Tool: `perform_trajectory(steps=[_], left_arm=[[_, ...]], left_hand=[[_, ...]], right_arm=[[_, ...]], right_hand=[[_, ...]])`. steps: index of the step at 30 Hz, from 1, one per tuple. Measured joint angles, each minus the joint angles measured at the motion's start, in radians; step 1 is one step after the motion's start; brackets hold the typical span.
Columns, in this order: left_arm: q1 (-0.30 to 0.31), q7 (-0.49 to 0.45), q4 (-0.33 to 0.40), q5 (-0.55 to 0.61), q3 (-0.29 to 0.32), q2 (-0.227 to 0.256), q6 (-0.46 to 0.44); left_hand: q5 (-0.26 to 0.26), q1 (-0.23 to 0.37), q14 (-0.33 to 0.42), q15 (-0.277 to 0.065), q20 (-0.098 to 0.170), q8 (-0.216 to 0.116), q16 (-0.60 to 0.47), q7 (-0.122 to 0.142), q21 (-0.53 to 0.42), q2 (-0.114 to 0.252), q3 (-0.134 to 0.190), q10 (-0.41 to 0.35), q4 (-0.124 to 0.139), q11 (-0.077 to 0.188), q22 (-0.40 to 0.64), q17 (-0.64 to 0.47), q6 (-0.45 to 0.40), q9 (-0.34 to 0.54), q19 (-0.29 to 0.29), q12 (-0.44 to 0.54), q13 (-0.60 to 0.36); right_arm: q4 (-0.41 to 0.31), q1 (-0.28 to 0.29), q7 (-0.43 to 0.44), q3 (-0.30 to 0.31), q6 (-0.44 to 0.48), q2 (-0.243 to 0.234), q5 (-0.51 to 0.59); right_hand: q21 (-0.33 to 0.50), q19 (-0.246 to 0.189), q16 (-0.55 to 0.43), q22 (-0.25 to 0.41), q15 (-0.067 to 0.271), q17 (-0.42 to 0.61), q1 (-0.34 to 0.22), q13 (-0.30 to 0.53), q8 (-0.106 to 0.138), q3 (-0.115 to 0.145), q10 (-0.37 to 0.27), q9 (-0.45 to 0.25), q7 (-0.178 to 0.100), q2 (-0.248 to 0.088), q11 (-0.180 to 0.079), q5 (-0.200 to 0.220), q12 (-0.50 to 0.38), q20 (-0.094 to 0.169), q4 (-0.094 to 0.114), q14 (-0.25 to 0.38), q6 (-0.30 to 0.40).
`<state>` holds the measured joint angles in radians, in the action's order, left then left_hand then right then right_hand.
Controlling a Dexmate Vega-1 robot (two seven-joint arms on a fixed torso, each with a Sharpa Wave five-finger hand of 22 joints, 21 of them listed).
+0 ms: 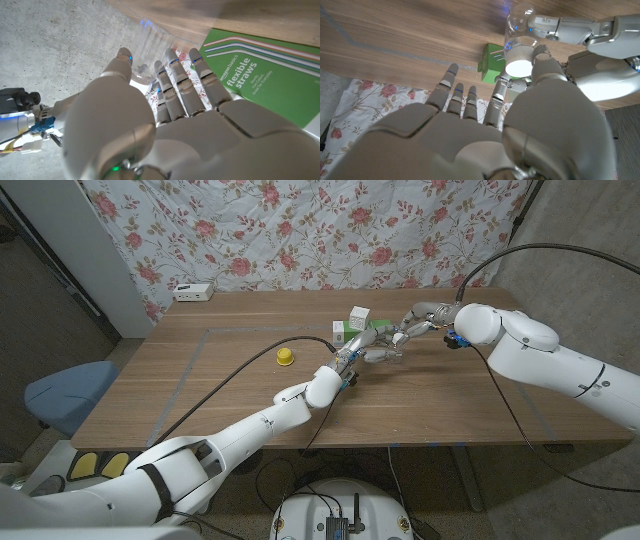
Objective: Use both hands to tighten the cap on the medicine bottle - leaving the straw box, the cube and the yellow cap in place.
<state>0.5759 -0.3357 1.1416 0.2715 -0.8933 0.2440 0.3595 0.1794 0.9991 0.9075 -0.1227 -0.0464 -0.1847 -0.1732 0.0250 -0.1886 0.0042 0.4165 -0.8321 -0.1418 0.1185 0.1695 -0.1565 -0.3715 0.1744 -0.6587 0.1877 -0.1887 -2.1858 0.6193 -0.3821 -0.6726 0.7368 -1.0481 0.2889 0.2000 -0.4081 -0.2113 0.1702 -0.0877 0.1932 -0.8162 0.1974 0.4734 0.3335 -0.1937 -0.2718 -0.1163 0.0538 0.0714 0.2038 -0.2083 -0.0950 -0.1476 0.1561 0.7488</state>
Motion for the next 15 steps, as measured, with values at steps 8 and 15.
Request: perform_trajectory(steps=[8,15], left_arm=[[-0.002,0.001,-0.006,-0.003,-0.001,-0.002,0.003],[-0.003,0.001,-0.012,-0.004,-0.001,-0.003,0.004]], left_hand=[[0.0,0.0,0.0,0.0,0.0,0.0,0.0,0.0,0.0,0.0,0.005,-0.001,-0.003,0.001,0.0,0.0,0.0,0.0,0.0,0.001,0.0],[0.003,0.0,0.0,0.0,0.0,0.0,0.0,0.0,0.0,0.0,0.005,-0.001,-0.003,0.001,0.0,0.0,0.0,0.0,0.0,0.001,0.0]], right_arm=[[-0.004,-0.013,-0.004,-0.023,0.028,0.006,0.022],[-0.006,-0.018,-0.003,-0.036,0.052,0.013,0.042]], right_hand=[[0.0,-0.01,-0.008,0.0,0.011,0.005,0.022,0.0,0.015,-0.005,-0.017,0.002,-0.004,0.006,0.0,-0.002,-0.008,0.0,0.005,0.014,0.04],[0.0,-0.022,-0.008,-0.003,0.015,0.005,0.035,0.0,0.026,-0.014,-0.031,0.005,-0.002,0.011,0.003,-0.003,-0.008,0.0,0.014,0.028,0.066]])
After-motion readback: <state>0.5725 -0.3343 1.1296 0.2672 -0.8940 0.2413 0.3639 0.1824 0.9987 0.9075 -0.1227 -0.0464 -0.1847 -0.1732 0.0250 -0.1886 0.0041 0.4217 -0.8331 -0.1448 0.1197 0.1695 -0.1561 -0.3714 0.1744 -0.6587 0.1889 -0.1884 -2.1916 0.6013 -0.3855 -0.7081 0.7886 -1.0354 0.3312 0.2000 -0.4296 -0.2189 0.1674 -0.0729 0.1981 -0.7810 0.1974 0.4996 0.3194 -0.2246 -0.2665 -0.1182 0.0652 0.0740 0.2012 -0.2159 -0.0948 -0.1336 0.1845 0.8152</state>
